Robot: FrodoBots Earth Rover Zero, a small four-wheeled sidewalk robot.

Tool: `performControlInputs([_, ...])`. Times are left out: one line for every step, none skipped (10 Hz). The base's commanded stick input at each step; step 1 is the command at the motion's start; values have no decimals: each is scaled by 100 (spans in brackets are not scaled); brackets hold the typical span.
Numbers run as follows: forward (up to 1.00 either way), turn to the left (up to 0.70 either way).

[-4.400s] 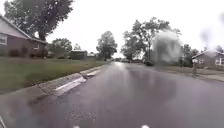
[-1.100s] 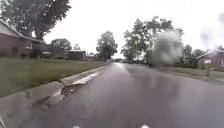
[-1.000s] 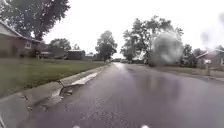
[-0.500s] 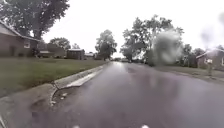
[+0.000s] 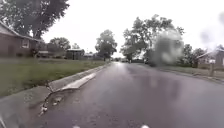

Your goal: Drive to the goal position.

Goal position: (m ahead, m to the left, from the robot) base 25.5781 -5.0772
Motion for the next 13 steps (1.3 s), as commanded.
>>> performControlInputs([50, 0])
performControlInputs([50, 0])
performControlInputs([50, 0])
performControlInputs([50, 0])
performControlInputs([50, 0])
performControlInputs([50, 0])
performControlInputs([50, 0])
performControlInputs([50, 0])
performControlInputs([50, 0])
performControlInputs([50, 0])
performControlInputs([50, 0])
performControlInputs([50, 0])
performControlInputs([50, 0])
